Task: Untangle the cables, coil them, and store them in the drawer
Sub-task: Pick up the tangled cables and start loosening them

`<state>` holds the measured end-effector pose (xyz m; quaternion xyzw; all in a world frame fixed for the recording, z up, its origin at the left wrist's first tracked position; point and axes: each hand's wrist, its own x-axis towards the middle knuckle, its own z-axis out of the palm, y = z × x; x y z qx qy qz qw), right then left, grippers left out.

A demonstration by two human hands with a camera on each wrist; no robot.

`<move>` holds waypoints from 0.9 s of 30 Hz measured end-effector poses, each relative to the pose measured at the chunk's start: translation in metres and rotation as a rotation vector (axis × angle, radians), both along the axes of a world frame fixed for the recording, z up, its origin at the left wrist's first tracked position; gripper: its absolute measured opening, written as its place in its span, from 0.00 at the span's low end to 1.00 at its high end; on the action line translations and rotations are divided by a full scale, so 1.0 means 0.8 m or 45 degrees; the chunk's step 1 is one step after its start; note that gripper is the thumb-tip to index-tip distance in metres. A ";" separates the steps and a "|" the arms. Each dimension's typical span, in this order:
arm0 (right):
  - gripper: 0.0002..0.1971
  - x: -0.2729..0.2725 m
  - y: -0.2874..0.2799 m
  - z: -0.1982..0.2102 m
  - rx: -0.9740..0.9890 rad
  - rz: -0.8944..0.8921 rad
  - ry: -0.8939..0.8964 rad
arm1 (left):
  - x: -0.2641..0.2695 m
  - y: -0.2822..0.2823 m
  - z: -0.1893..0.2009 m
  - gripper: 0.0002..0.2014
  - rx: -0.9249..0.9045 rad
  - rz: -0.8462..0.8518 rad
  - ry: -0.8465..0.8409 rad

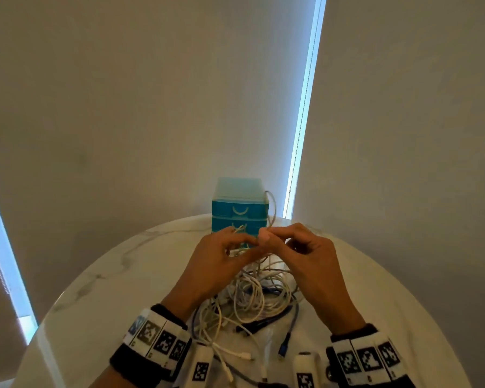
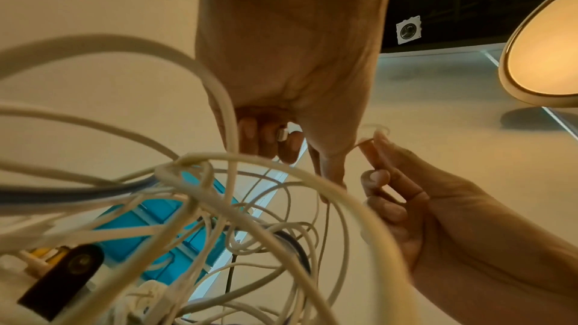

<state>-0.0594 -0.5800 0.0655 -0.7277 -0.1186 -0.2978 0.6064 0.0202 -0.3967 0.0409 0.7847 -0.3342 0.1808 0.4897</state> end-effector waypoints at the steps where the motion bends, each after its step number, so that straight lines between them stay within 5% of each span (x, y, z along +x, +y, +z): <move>1: 0.09 0.004 -0.004 -0.002 0.030 -0.023 0.019 | 0.003 0.002 0.000 0.08 -0.036 0.038 -0.001; 9: 0.15 0.046 -0.034 -0.062 -0.142 0.079 0.587 | 0.018 0.024 0.016 0.07 -0.507 0.304 0.028; 14: 0.05 0.062 -0.036 -0.060 -0.178 -0.197 0.581 | 0.024 0.024 0.016 0.11 -0.654 0.254 0.169; 18: 0.09 0.074 -0.025 -0.029 -0.338 -0.370 0.460 | 0.032 0.029 0.027 0.15 -0.589 0.134 0.202; 22: 0.14 0.077 -0.041 0.027 -0.252 -0.511 0.339 | 0.031 0.051 0.046 0.14 -0.134 0.030 0.220; 25: 0.17 0.068 -0.066 0.068 -0.271 -0.337 0.489 | 0.012 0.064 0.058 0.12 0.634 -0.302 0.233; 27: 0.16 0.067 -0.082 0.100 -0.154 -0.521 0.320 | 0.008 0.077 0.063 0.18 1.147 -0.376 0.239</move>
